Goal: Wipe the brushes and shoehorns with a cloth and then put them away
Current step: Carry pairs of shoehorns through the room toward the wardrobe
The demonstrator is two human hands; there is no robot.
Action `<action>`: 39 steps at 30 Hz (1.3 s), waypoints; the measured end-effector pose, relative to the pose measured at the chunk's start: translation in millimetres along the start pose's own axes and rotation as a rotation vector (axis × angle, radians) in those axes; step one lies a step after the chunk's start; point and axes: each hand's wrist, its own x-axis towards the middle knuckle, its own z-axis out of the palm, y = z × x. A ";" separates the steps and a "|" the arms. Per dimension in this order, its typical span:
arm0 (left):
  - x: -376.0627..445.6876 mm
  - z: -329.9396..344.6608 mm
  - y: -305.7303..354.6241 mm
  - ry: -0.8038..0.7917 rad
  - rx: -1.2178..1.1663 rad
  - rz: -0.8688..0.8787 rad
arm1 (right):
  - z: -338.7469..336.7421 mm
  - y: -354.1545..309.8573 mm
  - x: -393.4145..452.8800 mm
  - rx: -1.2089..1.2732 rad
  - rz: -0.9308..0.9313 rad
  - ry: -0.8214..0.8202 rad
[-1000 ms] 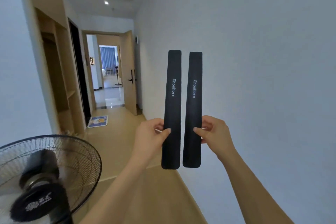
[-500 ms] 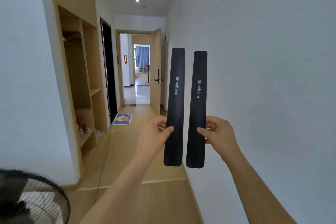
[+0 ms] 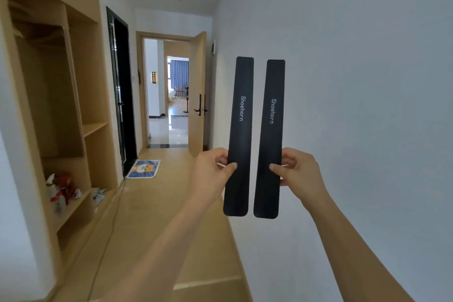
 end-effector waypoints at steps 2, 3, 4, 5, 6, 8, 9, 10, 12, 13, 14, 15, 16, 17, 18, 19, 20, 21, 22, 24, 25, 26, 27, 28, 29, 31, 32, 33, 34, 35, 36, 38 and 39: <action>29.1 4.7 -15.2 -0.001 0.012 0.004 | 10.7 7.2 30.3 0.012 -0.008 0.006; 46.8 8.7 -27.1 -0.007 0.016 0.004 | 19.3 15.4 49.7 0.021 -0.005 0.003; 62.4 12.7 -38.8 -0.011 0.025 0.005 | 28.2 23.4 67.8 0.024 -0.003 -0.004; 78.0 15.8 -51.7 -0.013 0.029 0.005 | 37.1 32.2 85.8 0.033 -0.001 -0.015; 93.1 17.8 -64.1 -0.010 0.041 -0.002 | 47.1 41.3 103.9 0.040 -0.001 -0.025; 122.3 20.4 -89.6 -0.002 0.067 -0.015 | 68.6 59.2 138.5 0.058 -0.011 -0.045; 136.7 21.5 -102.8 0.004 0.075 -0.025 | 79.9 68.8 156.2 0.071 -0.014 -0.054; 150.8 22.1 -115.7 0.014 0.086 -0.036 | 92.4 78.2 174.1 0.085 -0.018 -0.070; 179.3 22.4 -141.5 0.046 0.115 -0.057 | 119.7 95.2 211.1 0.110 -0.031 -0.109; 194.2 22.8 -154.1 0.062 0.130 -0.068 | 133.9 103.6 230.7 0.125 -0.040 -0.129; 209.4 23.5 -165.8 0.076 0.146 -0.078 | 148.6 111.7 251.0 0.143 -0.050 -0.151; 225.5 23.8 -177.5 0.089 0.163 -0.080 | 163.1 119.6 271.3 0.166 -0.058 -0.173; 242.6 24.1 -188.5 0.103 0.182 -0.076 | 177.2 126.7 292.4 0.191 -0.065 -0.196; 260.8 24.6 -199.9 0.121 0.202 -0.069 | 190.8 133.3 314.4 0.220 -0.073 -0.220; 280.1 24.7 -210.1 0.144 0.219 -0.066 | 203.6 138.2 337.1 0.242 -0.081 -0.246; 300.9 24.3 -219.9 0.165 0.234 -0.069 | 216.6 142.0 361.1 0.258 -0.087 -0.269; 322.3 23.7 -228.4 0.182 0.250 -0.079 | 229.0 144.9 385.1 0.266 -0.088 -0.288; 343.8 22.7 -237.8 0.197 0.264 -0.088 | 241.4 147.8 409.1 0.273 -0.091 -0.308; 363.6 21.8 -247.6 0.210 0.276 -0.097 | 253.7 150.6 432.2 0.281 -0.096 -0.331; 399.2 20.0 -269.1 0.232 0.289 -0.097 | 278.1 155.3 475.1 0.311 -0.109 -0.373; 414.1 19.2 -280.4 0.244 0.300 -0.093 | 290.8 158.2 493.9 0.326 -0.113 -0.394; 427.1 18.0 -292.0 0.259 0.312 -0.096 | 304.3 161.7 510.5 0.334 -0.115 -0.415; 438.6 16.7 -304.8 0.276 0.318 -0.102 | 318.4 166.0 525.0 0.341 -0.116 -0.434; 450.0 15.2 -317.9 0.293 0.318 -0.109 | 332.5 171.2 538.4 0.345 -0.119 -0.448; 461.9 13.5 -331.9 0.307 0.318 -0.117 | 346.9 177.0 551.9 0.347 -0.124 -0.462; 486.7 9.5 -360.0 0.324 0.324 -0.135 | 375.1 188.3 579.1 0.344 -0.132 -0.486; 499.4 7.0 -374.5 0.330 0.329 -0.139 | 389.2 194.1 592.9 0.342 -0.132 -0.492; 512.9 4.8 -389.4 0.335 0.336 -0.139 | 403.1 200.4 607.1 0.341 -0.130 -0.493; 527.4 3.1 -405.2 0.340 0.344 -0.141 | 417.0 207.1 621.9 0.339 -0.128 -0.492; 542.9 1.5 -421.2 0.343 0.348 -0.148 | 430.4 213.4 636.9 0.334 -0.130 -0.490; 558.9 -0.1 -437.4 0.344 0.346 -0.156 | 444.0 219.4 652.4 0.327 -0.135 -0.490; 594.5 -2.3 -471.2 0.339 0.337 -0.159 | 471.6 231.2 685.6 0.311 -0.145 -0.489; 613.9 -3.2 -487.7 0.335 0.323 -0.157 | 485.0 236.1 703.8 0.296 -0.147 -0.487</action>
